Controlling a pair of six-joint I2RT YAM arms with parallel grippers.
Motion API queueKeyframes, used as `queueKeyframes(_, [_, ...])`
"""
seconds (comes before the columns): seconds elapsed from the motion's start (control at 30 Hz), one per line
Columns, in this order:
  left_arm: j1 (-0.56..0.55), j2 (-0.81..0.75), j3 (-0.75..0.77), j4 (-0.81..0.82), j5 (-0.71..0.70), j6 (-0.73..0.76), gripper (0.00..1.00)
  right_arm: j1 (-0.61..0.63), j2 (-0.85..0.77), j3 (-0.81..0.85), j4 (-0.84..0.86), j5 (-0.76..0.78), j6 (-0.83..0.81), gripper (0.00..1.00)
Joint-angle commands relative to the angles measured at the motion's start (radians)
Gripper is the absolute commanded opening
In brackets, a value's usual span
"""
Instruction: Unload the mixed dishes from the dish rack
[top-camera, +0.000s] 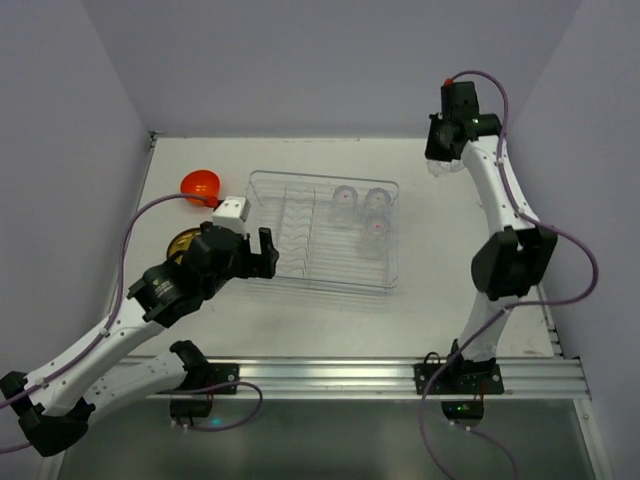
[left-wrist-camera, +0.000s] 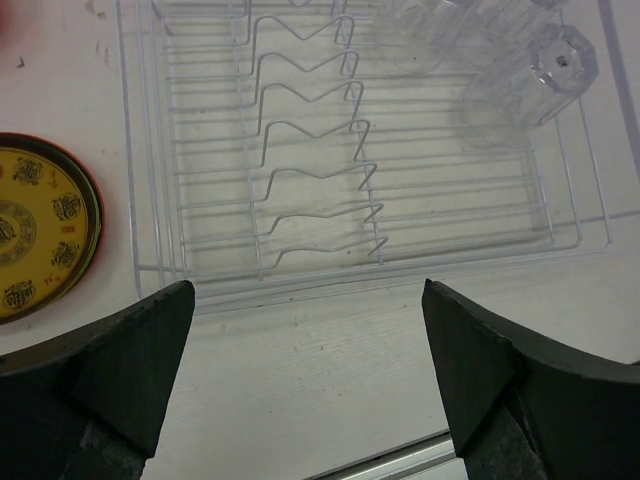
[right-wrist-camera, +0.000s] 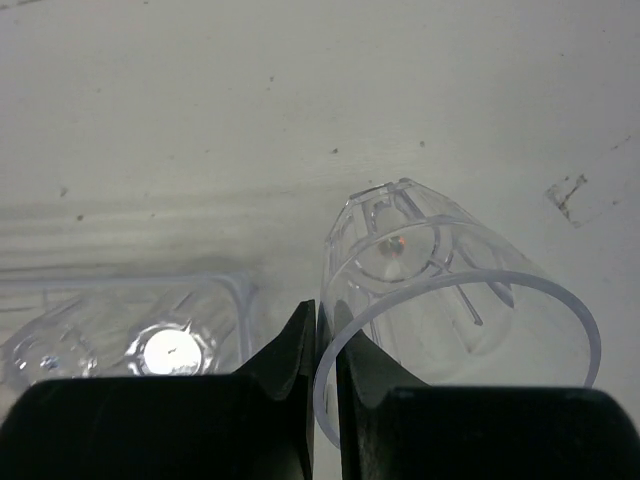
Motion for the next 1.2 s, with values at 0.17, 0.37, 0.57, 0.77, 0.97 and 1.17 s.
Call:
queueKeyframes(0.17, [0.002, -0.130, -0.091, 0.045, 0.071, 0.101, 1.00, -0.016, 0.454, 0.436, -0.369, 0.079, -0.110, 0.00])
queueKeyframes(0.37, [0.001, -0.139, -0.116, 0.071, 0.079, 0.101, 1.00, -0.024, 0.509, 0.349, -0.317, 0.024, -0.110, 0.01])
queueKeyframes(0.57, [0.002, -0.128, -0.116, 0.071, 0.079, 0.102, 1.00, -0.029, 0.506, 0.247, -0.276, -0.039, -0.098, 0.07])
queueKeyframes(0.77, [0.002, -0.121, -0.113, 0.068, 0.073, 0.102, 1.00, -0.029, 0.396, 0.174, -0.228, -0.047, -0.075, 0.46])
queueKeyframes(0.97, [0.002, -0.084, -0.085, 0.066, 0.052, 0.067, 1.00, -0.039, 0.187, 0.083, -0.191, -0.061, -0.032, 0.72])
queueKeyframes(1.17, [0.001, 0.037, -0.031, 0.123, 0.081, -0.040, 1.00, -0.038, -0.161, -0.151, -0.024, 0.065, 0.036, 0.99])
